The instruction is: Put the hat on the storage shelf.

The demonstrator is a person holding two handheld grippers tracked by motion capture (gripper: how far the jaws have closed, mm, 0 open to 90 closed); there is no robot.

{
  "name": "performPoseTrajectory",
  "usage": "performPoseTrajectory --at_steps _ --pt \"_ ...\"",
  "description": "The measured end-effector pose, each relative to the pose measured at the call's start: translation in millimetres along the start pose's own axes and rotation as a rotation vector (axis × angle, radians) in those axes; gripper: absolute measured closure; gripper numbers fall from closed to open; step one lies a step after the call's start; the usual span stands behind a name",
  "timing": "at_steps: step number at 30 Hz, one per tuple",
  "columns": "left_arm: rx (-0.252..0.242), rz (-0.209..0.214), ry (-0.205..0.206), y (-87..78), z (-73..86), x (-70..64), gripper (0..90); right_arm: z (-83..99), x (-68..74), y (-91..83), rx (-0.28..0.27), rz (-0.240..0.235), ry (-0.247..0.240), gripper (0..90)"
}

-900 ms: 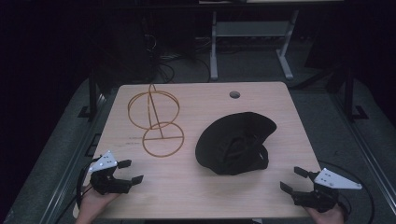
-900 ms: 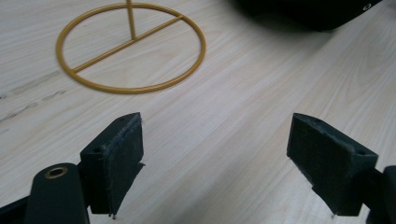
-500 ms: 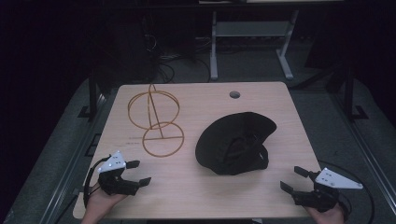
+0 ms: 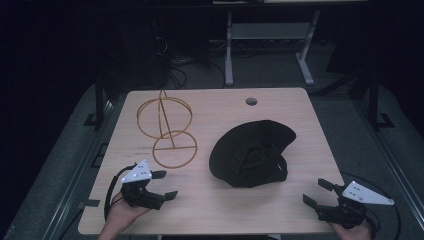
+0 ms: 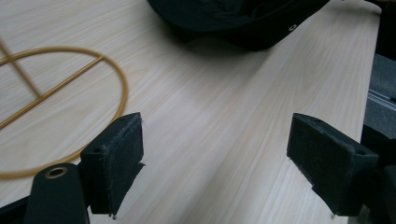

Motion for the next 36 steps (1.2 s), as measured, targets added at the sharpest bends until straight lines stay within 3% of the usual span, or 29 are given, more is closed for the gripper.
performPoseTrajectory --at_steps 9,14,21,30,36 --pt "0.031 0.056 0.093 28.2 -22.5 -29.2 18.8 -1.3 -0.7 -0.8 -0.007 -0.008 0.007 16.4" --pt "0.032 0.091 0.118 42.0 -34.7 -41.5 19.5 -1.3 0.4 -0.1 -0.009 -0.015 0.005 16.3" --pt "0.044 0.107 0.153 55.4 -48.8 -50.7 20.5 -3.4 1.8 0.2 -0.015 -0.022 0.001 16.3" --pt "0.062 0.123 0.231 83.5 -69.4 -62.8 23.9 -4.0 4.2 2.2 -0.009 -0.033 -0.002 16.4" --pt "0.063 0.141 0.273 98.6 -73.1 -67.8 34.6 -3.3 5.9 3.4 0.000 -0.043 -0.011 16.6"
Point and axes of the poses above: each handheld gripper's, and its own axes: y roughly forward along the jaws, z roughly out of its underside, x roughly to its left, the point moved 7 cm from there along y, roughly forward along the jaws, and after that the axes turned 7 degrees about -y, right-handed, at the moved point
